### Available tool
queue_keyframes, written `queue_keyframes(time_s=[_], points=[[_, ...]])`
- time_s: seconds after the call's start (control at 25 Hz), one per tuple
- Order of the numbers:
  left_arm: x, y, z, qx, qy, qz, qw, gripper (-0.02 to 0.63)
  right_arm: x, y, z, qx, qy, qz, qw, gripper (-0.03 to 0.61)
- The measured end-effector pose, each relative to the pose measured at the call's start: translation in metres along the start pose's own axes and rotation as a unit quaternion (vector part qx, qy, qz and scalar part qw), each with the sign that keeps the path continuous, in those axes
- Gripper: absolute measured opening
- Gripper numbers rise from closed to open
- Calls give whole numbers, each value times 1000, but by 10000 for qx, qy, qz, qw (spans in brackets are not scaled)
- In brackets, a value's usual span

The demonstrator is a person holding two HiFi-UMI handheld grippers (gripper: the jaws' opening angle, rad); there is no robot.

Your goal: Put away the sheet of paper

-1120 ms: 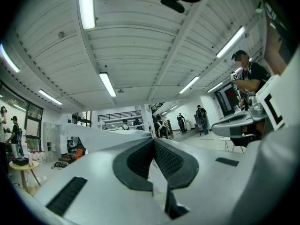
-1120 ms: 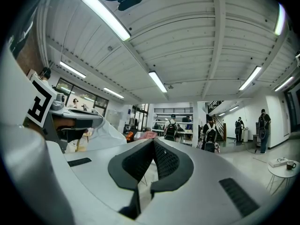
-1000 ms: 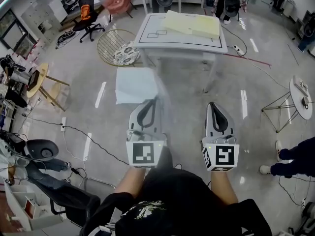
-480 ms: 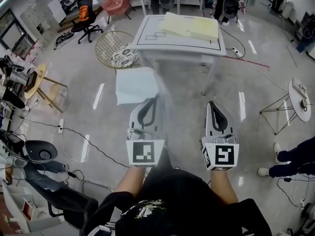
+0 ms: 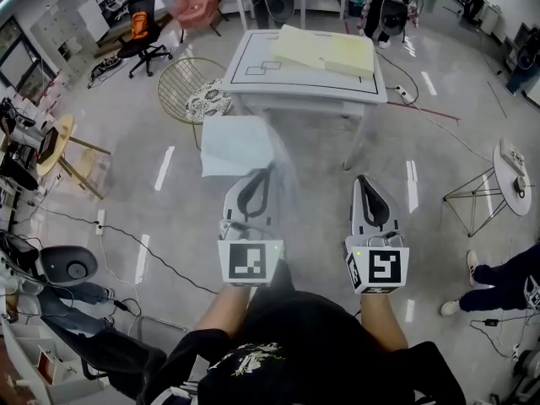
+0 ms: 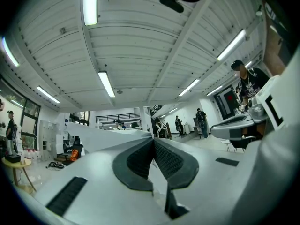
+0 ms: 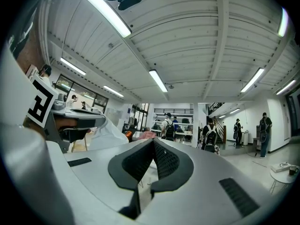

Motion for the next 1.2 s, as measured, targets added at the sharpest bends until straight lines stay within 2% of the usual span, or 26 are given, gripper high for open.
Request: queue_keyframes(time_s=[0.4, 0.56, 1.2], points=[[14, 26, 47, 174, -79, 66, 9998, 0, 16, -8, 50, 112, 34, 1, 9999, -2], [17, 41, 70, 241, -120, -80, 9996, 0, 17, -9, 76, 158, 55, -82, 9998, -2], [50, 108, 147, 490, -173, -125, 9986, 0, 37, -4, 178, 293, -14, -242, 9993, -2]])
Point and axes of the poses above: the fingertips, and each gripper's own axes: z forward along the fingers, y to its left, x out of its underside, the point moved 4 cm from there along -z, backward along the fingers, and after that the axes turned 12 degrees about -y, right-handed, at the moved point
